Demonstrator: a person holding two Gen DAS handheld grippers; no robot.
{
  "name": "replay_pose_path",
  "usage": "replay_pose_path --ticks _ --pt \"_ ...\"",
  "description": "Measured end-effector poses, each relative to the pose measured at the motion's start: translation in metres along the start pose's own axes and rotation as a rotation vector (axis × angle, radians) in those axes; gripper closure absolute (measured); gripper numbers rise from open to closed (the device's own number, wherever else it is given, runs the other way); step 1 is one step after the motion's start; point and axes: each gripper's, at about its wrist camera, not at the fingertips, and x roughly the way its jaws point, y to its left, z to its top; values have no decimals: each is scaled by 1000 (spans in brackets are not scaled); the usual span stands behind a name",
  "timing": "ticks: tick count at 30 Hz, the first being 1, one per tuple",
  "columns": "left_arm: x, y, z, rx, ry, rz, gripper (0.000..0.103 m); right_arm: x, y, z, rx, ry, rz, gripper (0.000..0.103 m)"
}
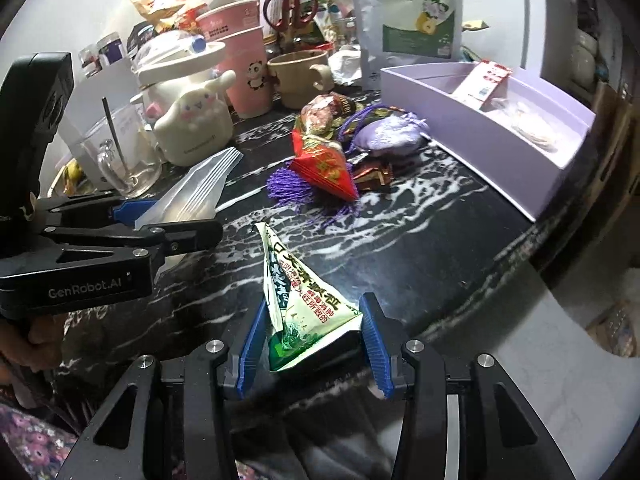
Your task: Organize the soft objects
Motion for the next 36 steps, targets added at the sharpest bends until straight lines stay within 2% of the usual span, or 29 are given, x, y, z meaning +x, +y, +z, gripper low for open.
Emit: replay_pose_path --ticks 12,19,23,36 --pt "-16 -50 22 133 -71 -90 54 -51 -19 -7 69 -86 -60 57" --pt "-32 -70 43 195 -146 -121 54 -77 -37 -4 134 -149 -102 57" --pt "-43 -78 56 220 -193 -133 54 -93 -41 4 133 -190 -141 57" --pt "-76 -91 102 261 -348 -155 54 -132 -57 38 133 -323 -191 57"
